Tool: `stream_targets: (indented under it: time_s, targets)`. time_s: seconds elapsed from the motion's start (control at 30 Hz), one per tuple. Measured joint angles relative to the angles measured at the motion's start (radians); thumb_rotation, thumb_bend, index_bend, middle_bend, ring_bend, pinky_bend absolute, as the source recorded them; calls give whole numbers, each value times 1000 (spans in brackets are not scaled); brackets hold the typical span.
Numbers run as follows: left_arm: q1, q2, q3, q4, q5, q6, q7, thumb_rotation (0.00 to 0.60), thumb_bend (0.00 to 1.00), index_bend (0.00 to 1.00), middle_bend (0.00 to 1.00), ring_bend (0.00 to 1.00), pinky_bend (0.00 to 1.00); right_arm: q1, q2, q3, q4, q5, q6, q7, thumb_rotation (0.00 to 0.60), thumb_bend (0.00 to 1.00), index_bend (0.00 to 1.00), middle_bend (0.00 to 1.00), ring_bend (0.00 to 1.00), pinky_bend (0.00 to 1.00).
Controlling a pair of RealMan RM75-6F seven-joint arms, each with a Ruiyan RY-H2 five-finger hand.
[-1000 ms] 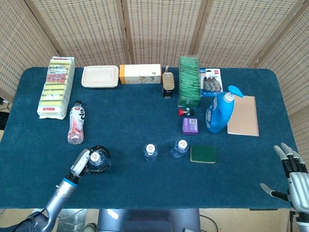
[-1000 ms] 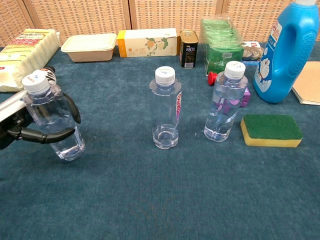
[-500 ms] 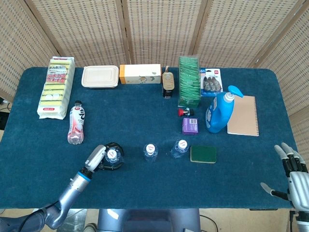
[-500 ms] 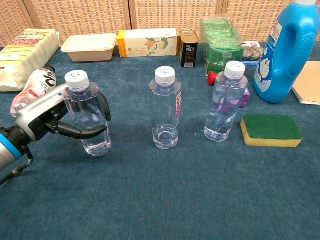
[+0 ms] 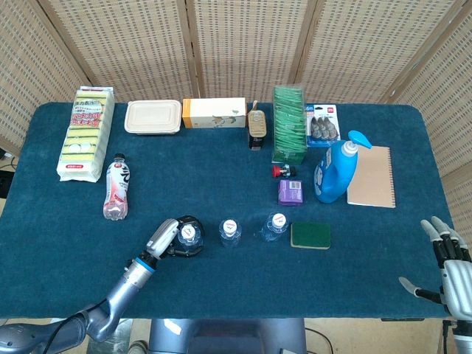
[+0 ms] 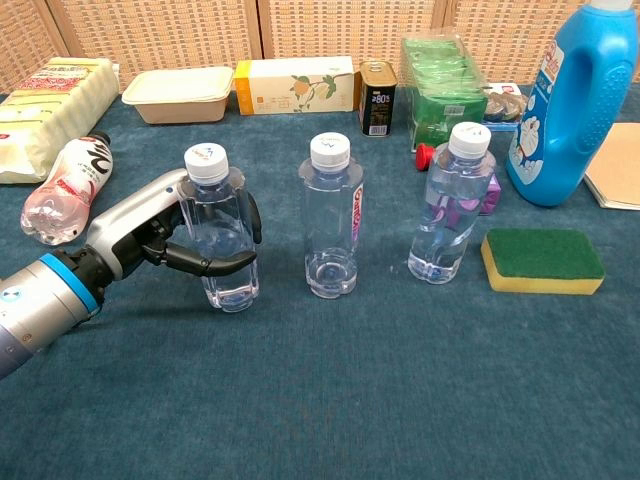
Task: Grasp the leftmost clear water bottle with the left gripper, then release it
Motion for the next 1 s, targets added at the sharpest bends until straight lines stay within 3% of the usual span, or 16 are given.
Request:
stream_targets:
  time_s: [1.0]
  targets:
    - [-17, -23, 13, 29, -10, 11, 38, 600, 293, 564, 492, 360, 451, -3, 1, 2, 1, 0, 5, 0, 600, 31, 0, 0, 0, 0]
